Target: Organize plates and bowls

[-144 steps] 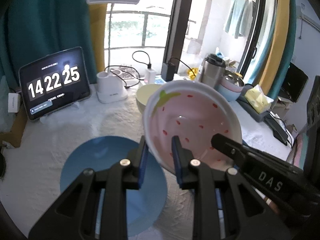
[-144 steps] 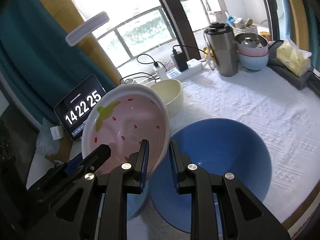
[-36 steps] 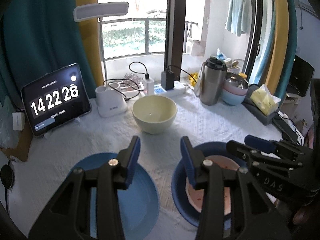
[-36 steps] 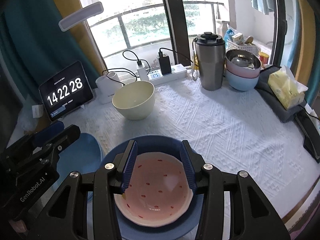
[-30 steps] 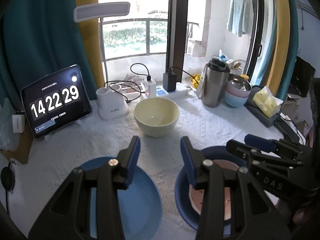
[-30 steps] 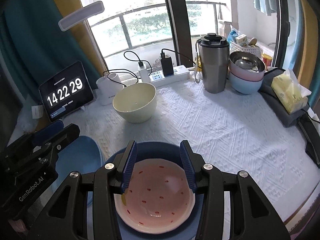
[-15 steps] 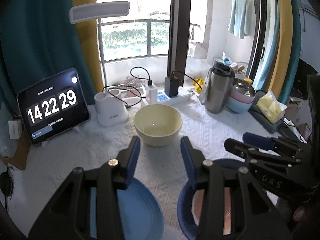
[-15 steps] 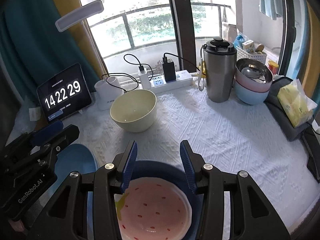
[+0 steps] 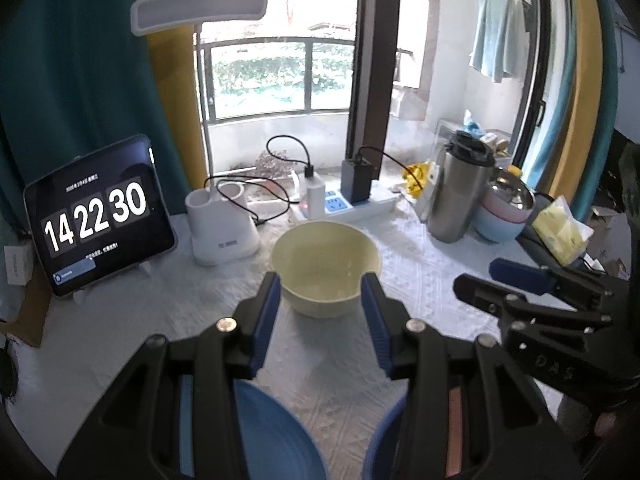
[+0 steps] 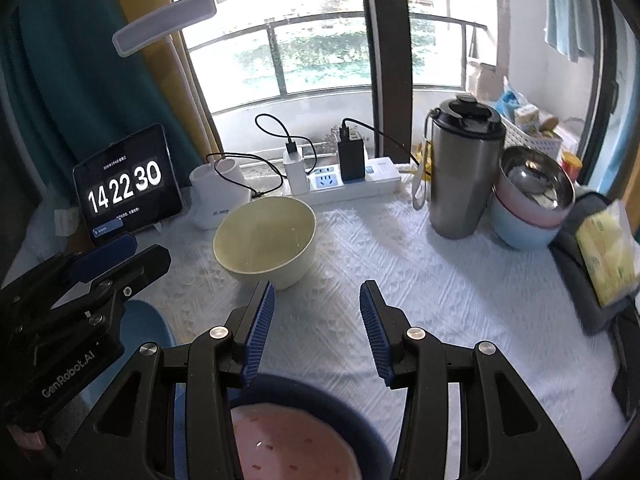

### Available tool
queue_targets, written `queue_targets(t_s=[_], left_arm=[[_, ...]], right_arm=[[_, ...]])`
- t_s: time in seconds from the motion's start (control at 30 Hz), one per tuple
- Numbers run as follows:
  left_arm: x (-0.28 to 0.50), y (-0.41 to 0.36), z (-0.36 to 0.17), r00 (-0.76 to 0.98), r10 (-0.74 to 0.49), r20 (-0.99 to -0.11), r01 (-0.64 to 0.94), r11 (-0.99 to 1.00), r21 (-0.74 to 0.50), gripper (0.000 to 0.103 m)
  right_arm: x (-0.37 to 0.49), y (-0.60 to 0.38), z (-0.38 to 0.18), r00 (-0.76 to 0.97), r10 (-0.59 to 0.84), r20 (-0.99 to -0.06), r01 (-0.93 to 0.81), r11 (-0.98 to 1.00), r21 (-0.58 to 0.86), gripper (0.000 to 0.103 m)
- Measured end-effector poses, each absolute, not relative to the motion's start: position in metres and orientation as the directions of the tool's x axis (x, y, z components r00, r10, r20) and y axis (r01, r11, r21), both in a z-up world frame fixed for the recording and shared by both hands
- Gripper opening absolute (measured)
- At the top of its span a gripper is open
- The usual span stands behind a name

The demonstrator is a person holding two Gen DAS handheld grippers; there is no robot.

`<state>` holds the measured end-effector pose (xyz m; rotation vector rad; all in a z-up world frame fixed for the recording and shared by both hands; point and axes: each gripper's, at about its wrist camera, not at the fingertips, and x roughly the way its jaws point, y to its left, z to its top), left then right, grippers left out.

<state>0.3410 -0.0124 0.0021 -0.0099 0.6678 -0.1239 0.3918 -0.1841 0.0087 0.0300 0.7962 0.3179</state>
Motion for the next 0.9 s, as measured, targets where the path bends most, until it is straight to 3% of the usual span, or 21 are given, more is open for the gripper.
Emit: queue_targets(t_s=[0.43, 0.9], left_arm=[[0.380, -0.006, -0.019, 0.779, -0.093, -0.620, 0.063, 0.996, -0.071, 0.043], [0.416, -0.003, -0.043, 0.713, -0.077, -0.697, 0.017, 0.996, -0.093, 0.043]], right_arm=[[0.441, -0.189, -0.003, 0.632, 0.317, -0.707, -0.292, 0.943, 0.162, 0.047], [0.481, -0.177, -0.014, 0.588, 0.337, -0.735, -0.330, 0.930, 0.163, 0.047]])
